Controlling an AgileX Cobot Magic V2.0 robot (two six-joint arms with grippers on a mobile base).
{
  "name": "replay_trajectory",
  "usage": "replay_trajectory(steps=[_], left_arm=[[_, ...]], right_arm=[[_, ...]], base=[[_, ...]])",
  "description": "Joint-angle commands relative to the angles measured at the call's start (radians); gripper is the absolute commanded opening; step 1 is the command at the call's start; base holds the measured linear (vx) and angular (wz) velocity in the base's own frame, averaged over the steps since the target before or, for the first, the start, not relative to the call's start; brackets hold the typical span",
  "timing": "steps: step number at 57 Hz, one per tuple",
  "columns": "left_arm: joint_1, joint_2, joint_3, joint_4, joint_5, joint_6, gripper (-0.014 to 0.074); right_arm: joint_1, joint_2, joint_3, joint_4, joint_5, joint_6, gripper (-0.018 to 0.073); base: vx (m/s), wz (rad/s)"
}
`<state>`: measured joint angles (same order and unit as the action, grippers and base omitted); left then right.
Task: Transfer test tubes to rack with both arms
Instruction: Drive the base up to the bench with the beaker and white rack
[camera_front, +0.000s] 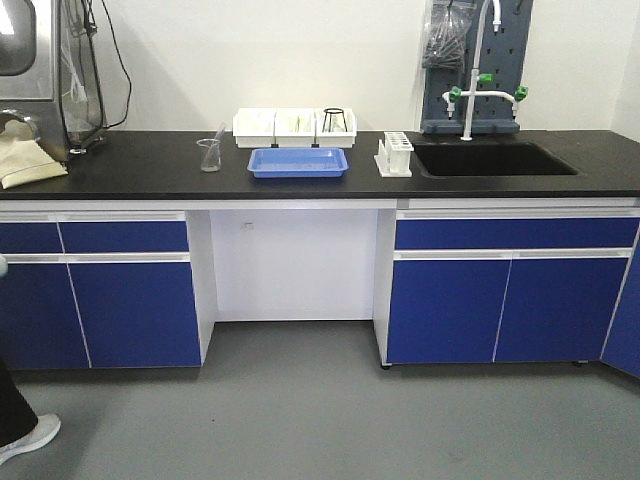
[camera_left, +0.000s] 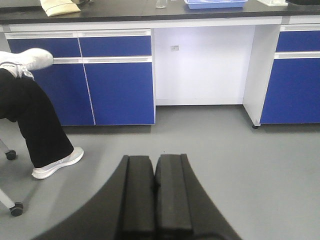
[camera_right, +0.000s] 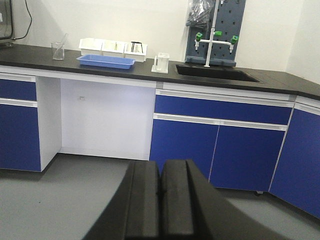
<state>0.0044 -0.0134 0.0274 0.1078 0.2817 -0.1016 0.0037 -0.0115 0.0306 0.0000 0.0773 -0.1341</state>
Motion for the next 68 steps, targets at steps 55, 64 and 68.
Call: replay_trajectory(steps=[55, 64, 68], left_arm=[[0.001, -0.010, -0.031, -0.007, -0.079, -0.005, -0.0004], [0.001, -0.010, -0.031, -0.007, -0.079, -0.005, -0.0004], [0.001, -0.010, -0.031, -0.007, -0.079, -0.005, -0.0004]], right_arm=[[-0.004, -0.009, 0.014, -0.016, -0.085, -0.005, -0.0009], [-0.004, -0.009, 0.014, -0.016, -0.085, -0.005, -0.0009], [-0.004, -0.009, 0.014, -0.016, -0.085, -0.005, -0.0009]], base=[[0.12, 0.03], [0.28, -0.05], [0.33, -0.08]])
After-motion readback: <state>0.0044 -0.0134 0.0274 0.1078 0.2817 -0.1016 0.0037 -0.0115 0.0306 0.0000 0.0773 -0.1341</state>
